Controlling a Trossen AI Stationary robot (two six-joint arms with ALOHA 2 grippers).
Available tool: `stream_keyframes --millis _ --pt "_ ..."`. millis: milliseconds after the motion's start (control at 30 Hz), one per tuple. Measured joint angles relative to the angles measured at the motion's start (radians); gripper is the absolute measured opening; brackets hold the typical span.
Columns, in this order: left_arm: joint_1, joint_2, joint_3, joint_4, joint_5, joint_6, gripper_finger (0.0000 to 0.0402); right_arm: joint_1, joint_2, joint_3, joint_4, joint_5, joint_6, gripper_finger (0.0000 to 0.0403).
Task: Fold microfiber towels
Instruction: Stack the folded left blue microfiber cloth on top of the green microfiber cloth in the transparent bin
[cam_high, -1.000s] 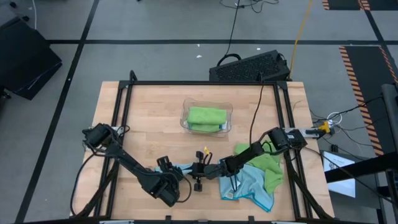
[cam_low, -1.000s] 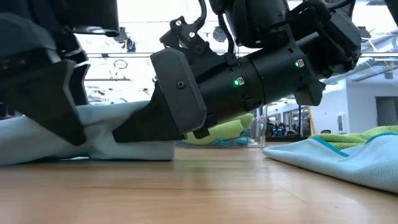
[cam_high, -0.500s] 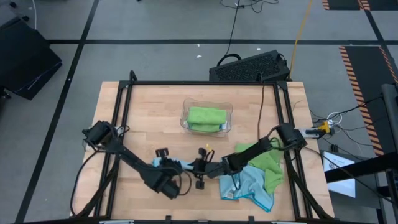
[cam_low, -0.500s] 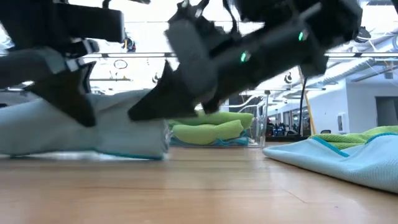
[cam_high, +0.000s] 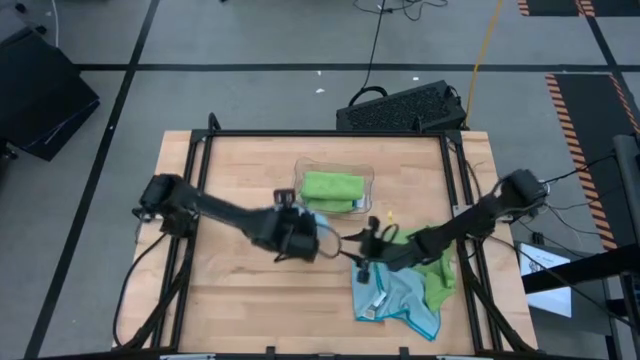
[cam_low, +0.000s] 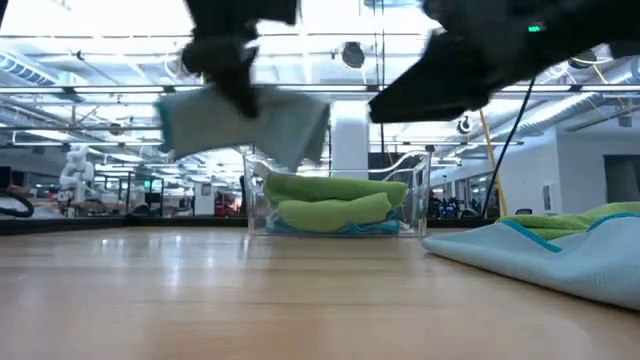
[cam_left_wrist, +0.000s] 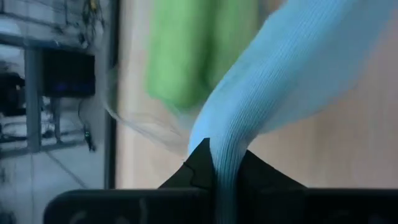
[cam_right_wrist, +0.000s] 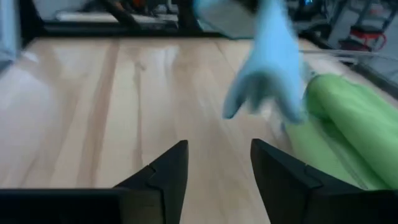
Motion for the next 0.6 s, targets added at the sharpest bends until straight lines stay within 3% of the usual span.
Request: stream_keyframes --millis 233,300,500,600 --pt "0.091 -0.014 0.190 0.016 -0.097 0.229 0.0022 0.013 -0.184 -0.213 0.122 0.036 -0.043 0.0169" --pt "0.129 -0.013 0.220 0.095 -0.134 0.308 0.0022 0.014 -0.228 -0.238 0.123 0.037 -0.062 0.0169" --pt "0.249 0.000 0.187 0.376 -0.142 0.543 0.0022 0.021 -0.348 -0.297 0.099 0.069 -0.098 0.0169" --pt "0.299 0.006 0.132 0.482 -0.145 0.589 0.0022 0.039 -0.408 -0.325 0.045 0.125 -0.072 0.0169"
